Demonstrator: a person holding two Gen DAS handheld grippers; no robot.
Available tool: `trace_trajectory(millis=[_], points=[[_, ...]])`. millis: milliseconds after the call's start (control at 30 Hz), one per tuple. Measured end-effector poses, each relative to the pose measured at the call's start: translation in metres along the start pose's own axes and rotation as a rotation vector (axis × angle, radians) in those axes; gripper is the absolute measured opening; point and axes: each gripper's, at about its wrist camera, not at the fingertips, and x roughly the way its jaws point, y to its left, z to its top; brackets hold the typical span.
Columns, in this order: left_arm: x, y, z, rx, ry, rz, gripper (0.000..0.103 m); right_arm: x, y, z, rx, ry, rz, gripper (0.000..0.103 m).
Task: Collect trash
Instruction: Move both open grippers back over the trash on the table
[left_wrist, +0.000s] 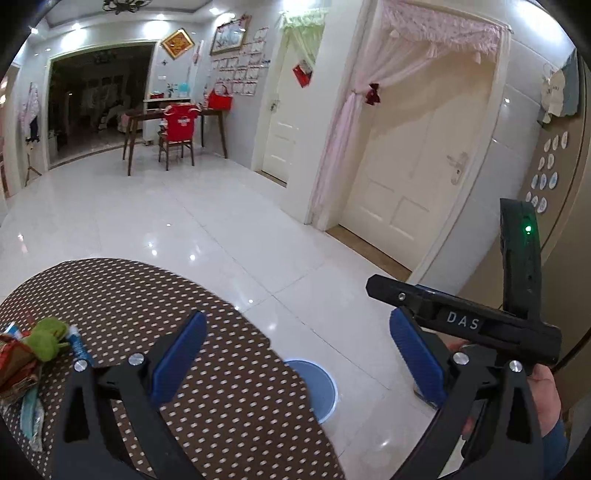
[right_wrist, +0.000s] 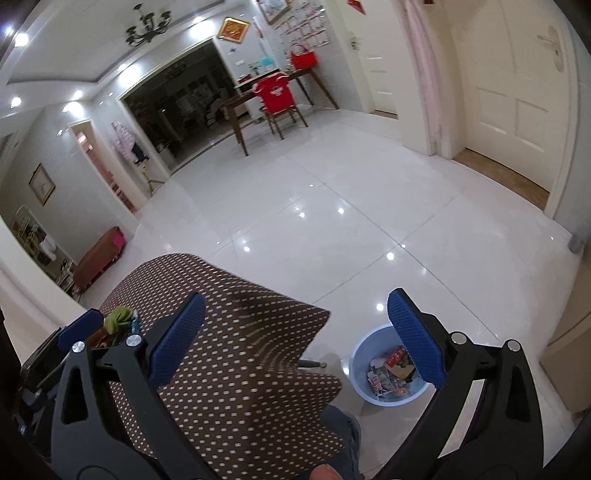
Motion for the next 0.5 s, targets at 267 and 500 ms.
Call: trace_trajectory(millis=[267, 500], points=[[-0.041, 0.037, -0.014, -0.061, -0.046, 0.096, 0.097, 0.008, 0.045, -0.005, -0.082, 0.022, 0.049, 0.097], [-0.083, 0.075, -0.025, -0.058, -0.102, 0.268, 0.097, 0.019, 0.085, -0.016, -0.154, 0.053, 0.081, 0.097]])
